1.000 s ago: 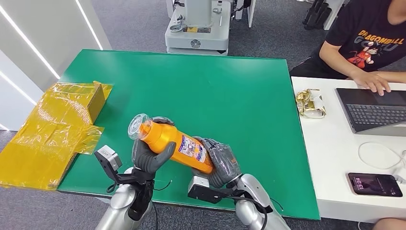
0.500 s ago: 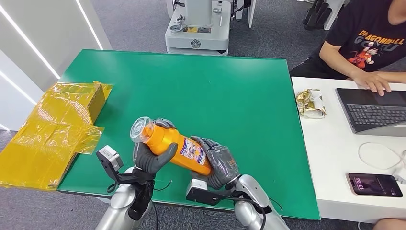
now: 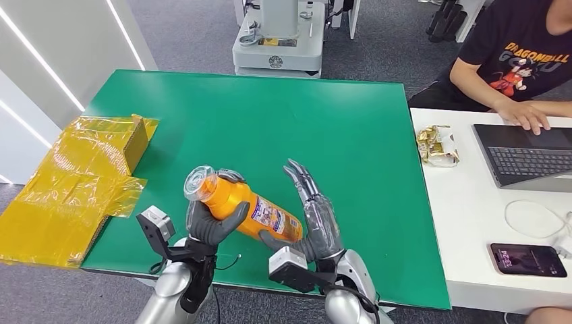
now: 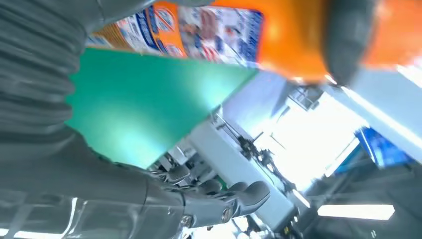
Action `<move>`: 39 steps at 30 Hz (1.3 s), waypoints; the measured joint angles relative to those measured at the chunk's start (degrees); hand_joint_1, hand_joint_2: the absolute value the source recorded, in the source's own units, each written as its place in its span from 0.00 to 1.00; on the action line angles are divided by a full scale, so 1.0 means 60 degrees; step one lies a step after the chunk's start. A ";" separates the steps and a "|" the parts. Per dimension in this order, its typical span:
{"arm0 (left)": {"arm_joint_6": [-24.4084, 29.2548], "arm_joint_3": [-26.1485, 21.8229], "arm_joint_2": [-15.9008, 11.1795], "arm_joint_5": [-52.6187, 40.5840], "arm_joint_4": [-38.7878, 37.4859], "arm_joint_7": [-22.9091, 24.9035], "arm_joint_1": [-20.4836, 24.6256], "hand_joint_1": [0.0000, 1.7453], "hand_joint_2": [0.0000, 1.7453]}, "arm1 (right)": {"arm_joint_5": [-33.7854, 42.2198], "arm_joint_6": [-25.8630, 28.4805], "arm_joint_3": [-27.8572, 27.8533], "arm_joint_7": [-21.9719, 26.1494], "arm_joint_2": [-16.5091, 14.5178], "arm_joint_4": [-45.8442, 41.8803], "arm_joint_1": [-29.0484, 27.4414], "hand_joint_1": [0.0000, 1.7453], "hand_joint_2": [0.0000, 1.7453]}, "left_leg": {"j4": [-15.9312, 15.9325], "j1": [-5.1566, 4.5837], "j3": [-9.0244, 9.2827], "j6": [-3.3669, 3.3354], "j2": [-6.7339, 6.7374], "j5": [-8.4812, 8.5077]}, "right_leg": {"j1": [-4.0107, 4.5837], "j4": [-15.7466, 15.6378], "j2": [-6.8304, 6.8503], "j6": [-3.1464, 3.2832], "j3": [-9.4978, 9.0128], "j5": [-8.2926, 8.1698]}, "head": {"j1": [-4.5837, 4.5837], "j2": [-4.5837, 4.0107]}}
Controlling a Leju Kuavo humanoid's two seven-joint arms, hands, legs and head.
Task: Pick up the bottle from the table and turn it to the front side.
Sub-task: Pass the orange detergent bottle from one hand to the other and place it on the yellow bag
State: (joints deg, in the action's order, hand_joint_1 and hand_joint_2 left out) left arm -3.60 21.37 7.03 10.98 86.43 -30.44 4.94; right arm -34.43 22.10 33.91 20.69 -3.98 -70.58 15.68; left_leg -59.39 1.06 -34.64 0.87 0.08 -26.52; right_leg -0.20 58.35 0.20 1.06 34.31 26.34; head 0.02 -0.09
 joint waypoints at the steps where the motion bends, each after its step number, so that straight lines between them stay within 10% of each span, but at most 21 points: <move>1: 0.0045 -0.0009 -0.0011 -0.0005 0.0004 -0.0001 -0.0015 1.00 1.00 | 0.0060 0.0016 0.0030 0.0039 0.0000 -0.0118 -0.0023 0.00 1.00 | 0.0000 0.0000 0.0000 0.0000 -0.0001 0.0000 | 0.0000 0.0000 0.0000 0.0000 0.0000 0.0000 | 0.0000 0.0000; 20: 0.2174 -0.0674 -0.1061 -0.2948 0.1308 0.0164 -0.0205 1.00 1.00 | 0.2415 0.1646 0.0626 0.1779 0.0007 -0.2251 -0.0707 0.00 1.00 | 0.0005 0.0002 0.0003 0.0002 0.0003 0.0001 | 0.0001 0.0003 -0.0003 0.0004 0.0002 0.0004 | -0.0001 0.0000; 39: 0.3959 -0.0615 -0.4211 -0.9600 0.0579 0.2844 0.1119 1.00 1.00 | 0.2339 0.1188 0.0607 0.1877 0.0179 -0.3726 -0.1366 0.00 1.00 | 0.0004 0.0005 0.0006 0.0012 0.0018 0.0008 | 0.0003 0.0006 -0.0021 0.0012 0.0013 -0.0001 | 0.0000 0.0000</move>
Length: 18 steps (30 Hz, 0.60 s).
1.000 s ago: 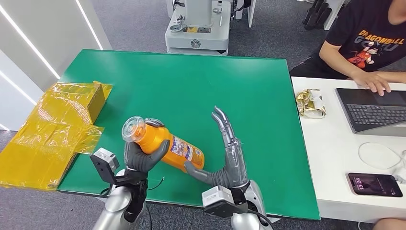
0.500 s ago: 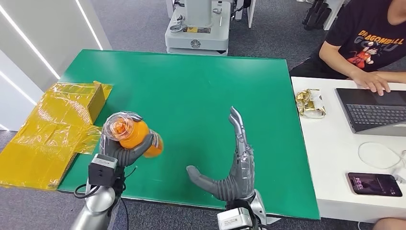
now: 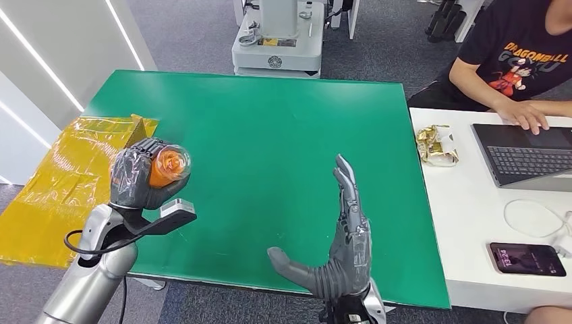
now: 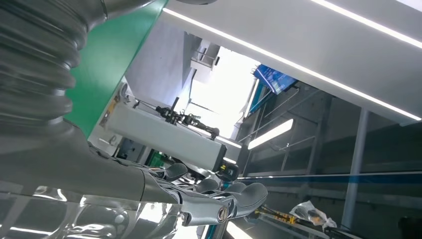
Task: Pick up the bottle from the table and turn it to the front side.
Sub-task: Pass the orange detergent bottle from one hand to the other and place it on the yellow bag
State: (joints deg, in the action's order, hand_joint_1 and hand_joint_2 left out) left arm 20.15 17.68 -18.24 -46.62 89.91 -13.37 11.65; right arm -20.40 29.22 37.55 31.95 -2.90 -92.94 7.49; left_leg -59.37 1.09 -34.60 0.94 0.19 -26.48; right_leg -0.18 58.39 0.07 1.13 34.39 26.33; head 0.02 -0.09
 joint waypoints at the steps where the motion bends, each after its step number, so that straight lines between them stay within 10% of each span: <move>1: 0.0005 0.0042 -0.0099 -0.0263 -0.0182 0.0074 0.0111 1.00 1.00 | -0.0010 0.0001 -0.0008 -0.0005 0.0011 -0.0054 -0.0017 0.00 1.00 | 0.0000 0.0000 0.0000 0.0000 -0.0001 0.0000 | 0.0000 0.0000 0.0000 0.0000 0.0000 0.0000 | -0.0001 0.0000; 18: -0.0681 0.0911 -0.0932 -0.2607 -0.3858 0.0493 0.1647 1.00 1.00 | 0.0364 -0.0161 -0.0066 0.0083 0.0250 -0.0338 -0.0098 0.00 1.00 | 0.0001 0.0000 -0.0001 0.0001 0.0021 0.0000 | 0.0000 0.0003 -0.0021 0.0001 0.0005 -0.0001 | -0.0001 0.0000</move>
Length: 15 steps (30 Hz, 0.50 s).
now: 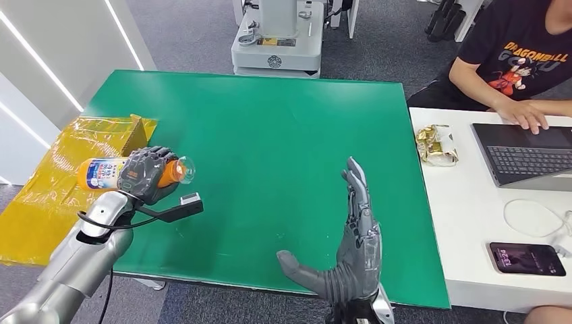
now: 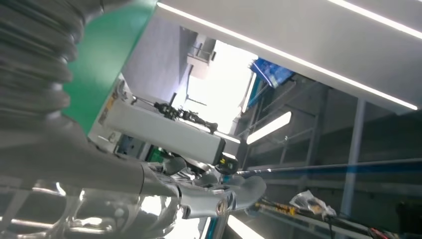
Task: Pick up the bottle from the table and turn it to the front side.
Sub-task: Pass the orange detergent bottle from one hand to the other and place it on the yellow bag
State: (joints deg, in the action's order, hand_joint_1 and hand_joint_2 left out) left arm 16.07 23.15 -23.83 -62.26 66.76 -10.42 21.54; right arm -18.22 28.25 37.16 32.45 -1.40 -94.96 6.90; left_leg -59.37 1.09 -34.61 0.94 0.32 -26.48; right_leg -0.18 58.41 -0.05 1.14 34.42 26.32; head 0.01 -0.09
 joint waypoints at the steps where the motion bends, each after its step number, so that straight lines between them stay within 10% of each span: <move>1: -0.0105 0.0042 -0.0045 -0.0106 -0.0248 -0.0025 0.0070 1.00 1.00 | 0.0058 -0.0026 0.0000 0.0004 0.0000 0.0008 0.0047 0.00 1.00 | 0.0000 0.0000 0.0000 0.0000 0.0001 0.0000 | 0.0000 0.0000 -0.0001 0.0000 0.0001 0.0000 | 0.0000 0.0000; 15: -0.0798 0.0507 -0.0325 -0.0887 -0.2441 -0.0628 0.0662 1.00 1.00 | 0.0513 -0.0167 0.0009 0.0144 0.0000 0.0324 0.0516 0.00 1.00 | 0.0000 0.0001 -0.0004 0.0001 -0.0002 0.0001 | 0.0000 0.0001 0.0000 0.0000 -0.0001 0.0000 | -0.0002 0.0000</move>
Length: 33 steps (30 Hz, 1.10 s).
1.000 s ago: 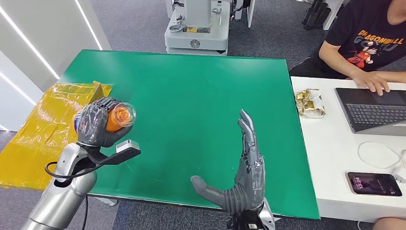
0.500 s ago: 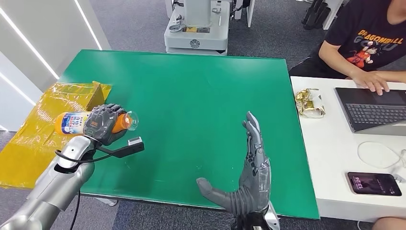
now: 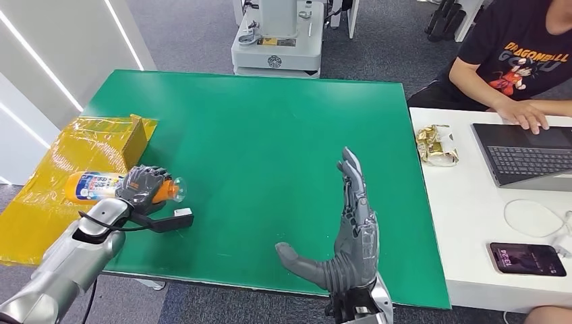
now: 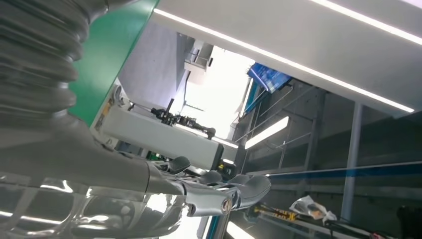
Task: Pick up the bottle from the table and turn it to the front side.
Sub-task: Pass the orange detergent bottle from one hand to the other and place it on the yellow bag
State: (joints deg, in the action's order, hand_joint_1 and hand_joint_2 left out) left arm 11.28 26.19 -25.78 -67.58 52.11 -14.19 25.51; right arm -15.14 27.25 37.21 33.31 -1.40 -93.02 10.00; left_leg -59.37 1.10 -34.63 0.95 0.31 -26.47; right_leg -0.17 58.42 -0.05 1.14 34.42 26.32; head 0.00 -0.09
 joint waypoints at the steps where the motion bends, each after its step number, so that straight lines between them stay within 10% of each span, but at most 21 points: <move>1: -0.0162 0.0066 -0.0047 -0.0047 -0.0130 -0.0189 0.0072 1.00 1.00 | 0.0068 -0.0003 0.0011 0.0024 0.0000 0.0029 0.0041 0.00 1.00 | 0.0000 0.0000 0.0001 0.0000 0.0002 0.0000 | 0.0000 0.0000 -0.0001 0.0000 0.0000 0.0000 | 0.0000 0.0000; 12: -0.0474 0.0491 -0.0447 -0.0028 -0.1719 -0.0869 0.0881 1.00 1.00 | 0.0429 0.0026 0.0194 0.0173 0.0000 0.0423 0.0372 0.00 1.00 | 0.0001 0.0002 0.0005 0.0002 0.0001 0.0001 | 0.0002 0.0007 0.0001 0.0001 -0.0003 0.0000 | 0.0000 0.0000; 13: -0.0433 0.0500 -0.0447 -0.0011 -0.1819 -0.0836 0.0915 0.92 1.00 | 0.0451 0.0023 0.0198 0.0181 0.0000 0.0454 0.0390 0.00 1.00 | 0.0001 0.0002 0.0006 0.0002 0.0000 0.0001 | 0.0002 0.0007 0.0001 0.0001 -0.0003 0.0000 | 0.0000 0.0000; 17: -0.0228 0.0549 -0.0446 -0.0099 -0.2131 -0.0611 0.1018 0.00 1.00 | 0.0517 -0.0008 0.0202 0.0200 0.0000 0.0568 0.0449 0.00 1.00 | 0.0001 0.0001 0.0010 0.0002 -0.0001 0.0001 | 0.0002 0.0007 0.0002 0.0001 -0.0008 0.0000 | 0.0001 0.0000; 33: 0.0146 0.0614 -0.0336 -0.0338 -0.2612 -0.0221 0.1218 0.00 1.00 | 0.0524 -0.0011 0.0202 0.0293 -0.0004 0.0842 0.0517 0.00 1.00 | 0.0005 0.0001 0.0033 0.0008 -0.0001 0.0006 | 0.0002 0.0014 0.0004 0.0001 -0.0025 0.0000 | 0.0000 0.0000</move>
State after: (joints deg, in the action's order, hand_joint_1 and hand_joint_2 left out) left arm 12.15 29.87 -27.80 -69.61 36.44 -15.51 32.82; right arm -12.00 27.18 38.42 35.07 -1.42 -87.96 13.09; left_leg -59.33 1.10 -34.44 0.99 0.30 -26.44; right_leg -0.16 58.50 -0.03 1.14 34.27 26.32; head 0.00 -0.09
